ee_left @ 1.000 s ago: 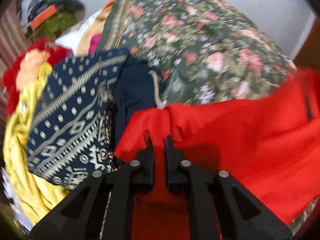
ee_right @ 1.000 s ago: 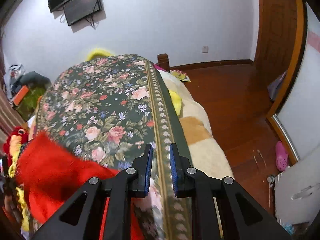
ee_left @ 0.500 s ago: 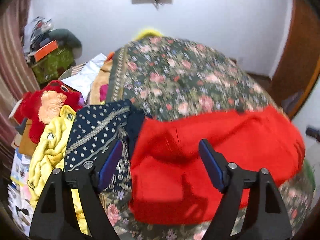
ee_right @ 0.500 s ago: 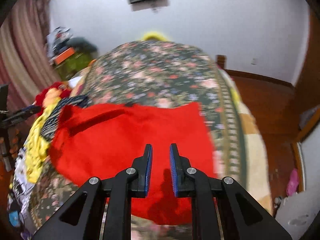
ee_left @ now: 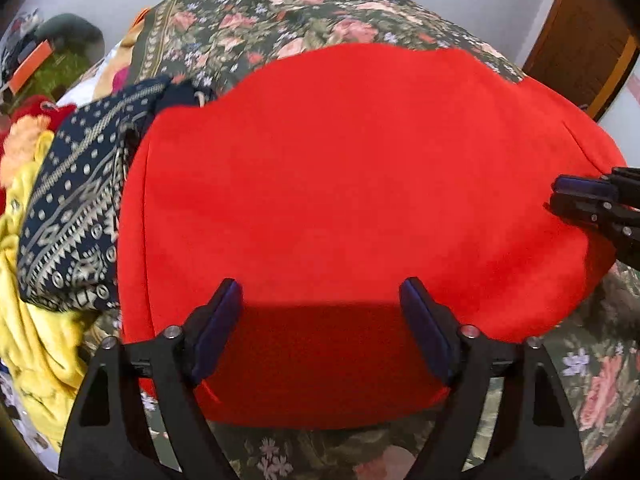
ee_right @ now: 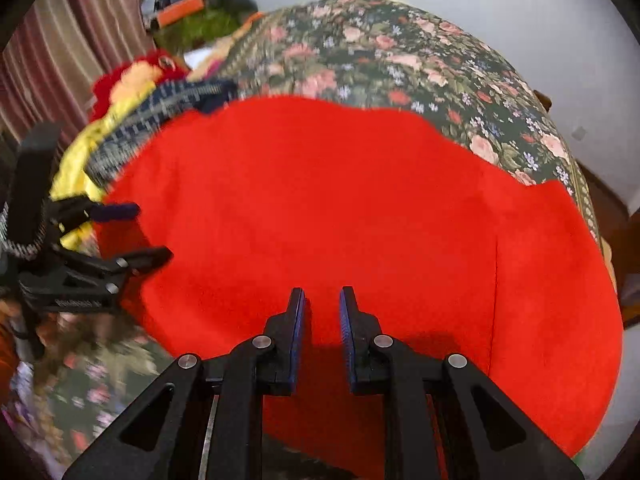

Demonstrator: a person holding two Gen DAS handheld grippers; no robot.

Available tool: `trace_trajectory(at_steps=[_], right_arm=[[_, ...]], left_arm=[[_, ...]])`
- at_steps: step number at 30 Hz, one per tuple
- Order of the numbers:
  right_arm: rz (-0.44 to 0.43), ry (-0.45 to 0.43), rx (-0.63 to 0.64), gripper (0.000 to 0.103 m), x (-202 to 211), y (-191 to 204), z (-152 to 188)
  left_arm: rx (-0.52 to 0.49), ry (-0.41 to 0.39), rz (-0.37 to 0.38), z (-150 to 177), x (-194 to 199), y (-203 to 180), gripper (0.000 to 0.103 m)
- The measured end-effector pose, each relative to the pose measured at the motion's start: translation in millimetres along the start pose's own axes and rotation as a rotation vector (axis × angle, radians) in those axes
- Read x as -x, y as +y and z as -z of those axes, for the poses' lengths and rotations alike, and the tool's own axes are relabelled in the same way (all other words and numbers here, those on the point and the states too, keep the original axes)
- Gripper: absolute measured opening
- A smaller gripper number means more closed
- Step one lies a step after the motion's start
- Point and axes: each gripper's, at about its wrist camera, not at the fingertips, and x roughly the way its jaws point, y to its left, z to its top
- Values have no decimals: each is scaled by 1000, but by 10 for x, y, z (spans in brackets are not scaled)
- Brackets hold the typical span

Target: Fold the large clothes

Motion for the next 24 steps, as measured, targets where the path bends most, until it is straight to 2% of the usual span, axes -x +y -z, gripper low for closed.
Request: trace_trajectory(at_steps=[2, 4, 5, 6, 8, 11, 13, 15, 19, 21, 23, 24], right_arm=[[65, 5, 15, 16, -17, -46, 56], [81, -8, -3, 39, 29, -148, 103], [159, -21, -13, 70, 70, -209, 133], [217, -37, -14, 93, 115, -253, 154], [309, -63, -13, 96, 188, -376, 240], [240, -48, -91, 96, 310, -687, 440], [185, -51, -136, 96, 405, -822, 544], [144, -66, -183, 96, 531, -940, 666], [244, -44, -230, 96, 621, -1121, 882], [267, -4, -280, 96, 605, -1301, 1017], [272, 26, -332, 96, 596, -1451, 1146], [267, 37, -367, 96, 605, -1535, 1234]], left_arm=[[9, -10, 2, 48, -11, 42, 91], [19, -11, 7, 91, -3, 87, 92], [25, -11, 8, 102, 6, 106, 92], [30, -11, 9, 115, 18, 123, 92], [34, -12, 6, 159, 62, 147, 92], [44, -20, -21, 230, 138, 202, 91], [40, -22, -94, 297, 182, 280, 91], [54, -15, -125, 367, 201, 383, 91], [138, 30, -190, 552, 217, 716, 91], [175, 43, -217, 674, 247, 888, 91], [220, 42, -182, 774, 310, 1016, 91], [238, 46, -209, 816, 344, 1065, 91]])
